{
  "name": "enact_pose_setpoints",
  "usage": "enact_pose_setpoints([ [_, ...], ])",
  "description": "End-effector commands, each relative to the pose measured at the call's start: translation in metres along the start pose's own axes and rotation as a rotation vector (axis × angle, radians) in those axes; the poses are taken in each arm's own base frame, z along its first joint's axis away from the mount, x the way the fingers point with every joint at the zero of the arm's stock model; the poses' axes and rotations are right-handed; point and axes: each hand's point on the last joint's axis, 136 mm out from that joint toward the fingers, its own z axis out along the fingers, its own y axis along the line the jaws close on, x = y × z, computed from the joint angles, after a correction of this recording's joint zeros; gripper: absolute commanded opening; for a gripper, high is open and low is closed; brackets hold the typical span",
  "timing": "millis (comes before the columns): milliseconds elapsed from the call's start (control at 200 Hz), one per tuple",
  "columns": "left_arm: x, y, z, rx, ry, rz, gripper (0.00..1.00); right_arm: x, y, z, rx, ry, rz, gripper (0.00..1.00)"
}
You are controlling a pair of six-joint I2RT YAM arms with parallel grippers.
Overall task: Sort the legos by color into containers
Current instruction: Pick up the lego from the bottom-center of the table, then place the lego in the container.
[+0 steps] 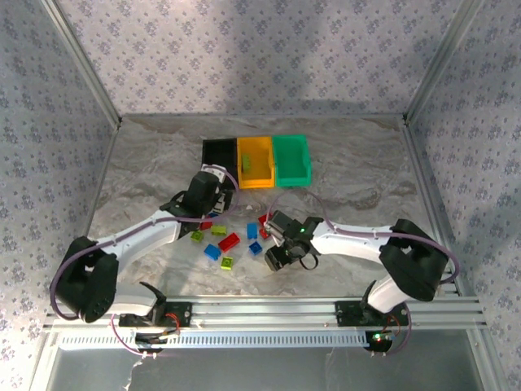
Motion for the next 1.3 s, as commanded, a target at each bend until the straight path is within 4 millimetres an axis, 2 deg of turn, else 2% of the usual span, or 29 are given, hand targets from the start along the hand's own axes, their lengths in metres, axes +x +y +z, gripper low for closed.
enact_pose_setpoints([
  [0,-0.005,0.008,-0.007,-0.004,-0.027,-0.024,0.67,-0.001,-0.001,0.005,0.034,0.024,0.012,0.63],
  [160,-0.004,0.013,-0.009,-0.004,-0.024,-0.044,0.67,-0.004,0.001,0.004,0.061,0.032,-0.013,0.49],
  [275,-0.002,0.016,-0.009,-0.005,-0.026,-0.067,0.67,-0.014,0.000,-0.002,0.080,0.008,-0.015,0.40],
  [445,0.003,0.008,-0.001,0.054,-0.001,-0.122,0.67,-0.033,-0.008,-0.011,0.132,-0.050,0.008,0.35],
  [555,0.004,0.007,0.001,0.055,0.014,-0.123,0.67,-0.055,-0.018,-0.027,0.176,-0.130,0.041,0.35],
  [640,0.005,0.008,0.000,0.054,0.013,-0.126,0.67,-0.080,-0.034,-0.042,0.201,-0.202,0.099,0.35],
  [800,0.007,0.010,0.000,0.050,0.015,-0.140,0.67,-0.133,-0.077,-0.070,0.245,-0.317,0.231,0.35],
  [860,0.009,0.012,0.001,0.043,0.020,-0.142,0.67,-0.151,-0.092,-0.073,0.248,-0.355,0.263,0.35],
  [870,0.009,0.013,0.001,0.041,0.019,-0.144,0.67,-0.162,-0.093,-0.080,0.242,-0.383,0.270,0.35],
  [900,0.009,0.013,0.001,0.040,0.019,-0.147,0.67,-0.175,-0.101,-0.084,0.242,-0.410,0.288,0.35],
  [1015,0.010,0.017,0.002,0.034,0.021,-0.156,0.67,-0.210,-0.133,-0.087,0.272,-0.449,0.331,0.35],
  [1090,0.010,0.019,0.001,0.029,0.025,-0.163,0.67,-0.226,-0.157,-0.082,0.304,-0.437,0.358,0.35],
  [1204,0.008,0.022,-0.002,0.025,0.015,-0.168,0.67,-0.240,-0.187,-0.071,0.334,-0.407,0.393,0.36],
  [1294,0.007,0.026,-0.006,0.013,0.005,-0.175,0.67,-0.241,-0.207,-0.062,0.405,-0.366,0.386,0.40],
])
